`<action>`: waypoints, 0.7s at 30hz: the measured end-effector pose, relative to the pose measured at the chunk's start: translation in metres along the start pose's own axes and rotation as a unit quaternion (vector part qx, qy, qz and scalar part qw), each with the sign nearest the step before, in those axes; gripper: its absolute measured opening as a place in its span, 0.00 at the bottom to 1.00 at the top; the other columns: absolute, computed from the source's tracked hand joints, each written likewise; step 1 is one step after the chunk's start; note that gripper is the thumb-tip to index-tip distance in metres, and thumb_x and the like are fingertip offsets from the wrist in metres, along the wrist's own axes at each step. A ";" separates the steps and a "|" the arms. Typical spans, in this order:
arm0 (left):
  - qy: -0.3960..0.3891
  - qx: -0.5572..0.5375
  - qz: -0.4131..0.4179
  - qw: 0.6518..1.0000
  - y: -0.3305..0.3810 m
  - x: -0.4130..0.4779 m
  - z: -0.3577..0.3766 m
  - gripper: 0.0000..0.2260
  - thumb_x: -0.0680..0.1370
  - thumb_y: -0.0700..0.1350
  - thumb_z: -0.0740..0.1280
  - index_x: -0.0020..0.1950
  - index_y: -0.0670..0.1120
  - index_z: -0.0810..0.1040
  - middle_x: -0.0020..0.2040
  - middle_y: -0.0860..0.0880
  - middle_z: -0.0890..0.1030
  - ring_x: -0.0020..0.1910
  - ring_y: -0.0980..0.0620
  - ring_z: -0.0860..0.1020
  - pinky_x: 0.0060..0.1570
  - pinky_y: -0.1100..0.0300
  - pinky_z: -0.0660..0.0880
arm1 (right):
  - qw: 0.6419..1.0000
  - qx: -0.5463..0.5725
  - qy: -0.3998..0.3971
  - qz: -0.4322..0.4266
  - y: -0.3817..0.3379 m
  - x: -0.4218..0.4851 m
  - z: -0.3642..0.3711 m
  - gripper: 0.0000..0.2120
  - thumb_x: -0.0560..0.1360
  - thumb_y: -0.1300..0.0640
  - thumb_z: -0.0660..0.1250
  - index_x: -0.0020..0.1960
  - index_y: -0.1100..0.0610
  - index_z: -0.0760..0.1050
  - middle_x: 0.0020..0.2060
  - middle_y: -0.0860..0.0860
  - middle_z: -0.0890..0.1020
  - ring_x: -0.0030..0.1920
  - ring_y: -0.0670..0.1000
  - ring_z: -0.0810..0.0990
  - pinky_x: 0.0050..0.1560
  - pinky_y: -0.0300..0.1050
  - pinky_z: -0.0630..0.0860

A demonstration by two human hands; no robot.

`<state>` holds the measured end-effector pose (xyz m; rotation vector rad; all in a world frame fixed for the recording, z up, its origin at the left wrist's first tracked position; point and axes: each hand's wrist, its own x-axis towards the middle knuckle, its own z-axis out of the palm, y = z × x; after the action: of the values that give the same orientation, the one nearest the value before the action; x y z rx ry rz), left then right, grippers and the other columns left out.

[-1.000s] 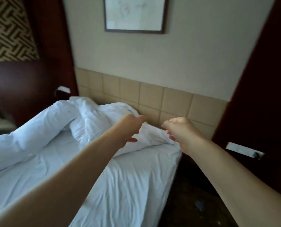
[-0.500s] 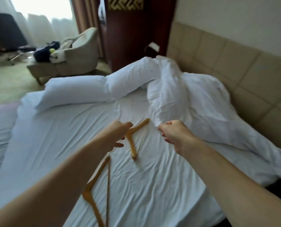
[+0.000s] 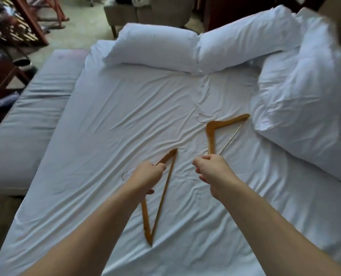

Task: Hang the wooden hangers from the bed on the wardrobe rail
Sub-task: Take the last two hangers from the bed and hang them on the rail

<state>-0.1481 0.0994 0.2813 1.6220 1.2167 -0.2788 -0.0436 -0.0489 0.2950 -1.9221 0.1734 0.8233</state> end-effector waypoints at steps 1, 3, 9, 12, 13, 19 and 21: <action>0.003 -0.007 -0.008 1.000 -0.008 0.013 0.003 0.15 0.81 0.53 0.66 0.59 0.42 0.79 0.46 0.46 0.78 0.46 0.47 0.79 0.53 0.46 0.84 | 1.000 -0.005 0.003 0.005 0.006 0.008 0.007 0.15 0.78 0.60 0.70 0.59 0.71 0.78 0.48 0.61 0.79 0.53 0.61 0.82 0.66 0.64 0.77; 0.012 -0.019 -0.024 0.999 -0.024 0.039 0.005 0.18 0.81 0.54 0.66 0.62 0.41 0.79 0.49 0.45 0.79 0.48 0.46 0.79 0.48 0.49 0.83 | 1.000 -0.007 0.010 0.015 0.015 0.024 0.018 0.16 0.78 0.60 0.71 0.59 0.72 0.77 0.55 0.68 0.82 0.61 0.67 0.81 0.67 0.66 0.76; 0.042 -0.038 -0.086 0.995 -0.086 0.111 0.023 0.19 0.81 0.54 0.65 0.63 0.40 0.77 0.52 0.44 0.79 0.54 0.43 0.79 0.63 0.42 0.79 | 0.999 -0.002 0.034 0.020 0.045 0.097 0.034 0.15 0.78 0.62 0.69 0.58 0.73 0.77 0.46 0.57 0.74 0.49 0.56 0.78 0.54 0.57 0.79; 0.049 -0.004 -0.128 0.991 -0.122 0.134 0.040 0.15 0.82 0.51 0.65 0.60 0.41 0.74 0.54 0.44 0.77 0.52 0.42 0.77 0.62 0.46 0.79 | 0.999 -0.023 0.026 0.024 0.067 0.129 0.037 0.11 0.76 0.62 0.69 0.50 0.71 0.78 0.45 0.56 0.70 0.46 0.56 0.77 0.52 0.61 0.80; 0.051 0.014 -0.141 0.989 -0.132 0.139 0.046 0.16 0.80 0.52 0.66 0.59 0.41 0.74 0.54 0.44 0.78 0.50 0.42 0.77 0.60 0.48 0.79 | 0.999 -0.036 0.025 0.024 0.073 0.137 0.038 0.06 0.76 0.62 0.68 0.44 0.65 0.76 0.43 0.56 0.69 0.47 0.52 0.67 0.47 0.56 0.77; 0.061 0.084 -0.240 0.965 -0.184 0.193 0.086 0.34 0.71 0.53 0.69 0.73 0.37 0.72 0.71 0.36 0.75 0.63 0.35 0.78 0.63 0.43 0.79 | 0.996 -0.067 0.020 0.055 0.116 0.194 0.041 0.19 0.75 0.63 0.66 0.32 0.52 0.59 0.28 0.50 0.60 0.29 0.52 0.58 0.39 0.51 0.63; 0.083 0.083 -0.258 0.959 -0.184 0.199 0.090 0.34 0.74 0.52 0.70 0.76 0.37 0.69 0.74 0.36 0.71 0.67 0.34 0.76 0.65 0.42 0.77 | 0.994 -0.092 0.031 0.055 0.123 0.209 0.041 0.19 0.76 0.63 0.65 0.32 0.53 0.60 0.27 0.50 0.61 0.29 0.51 0.58 0.35 0.48 0.61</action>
<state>-0.1720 0.1278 -0.0018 1.4643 1.7821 -0.5935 0.0396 -0.0276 0.0647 -2.1278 0.2496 0.8785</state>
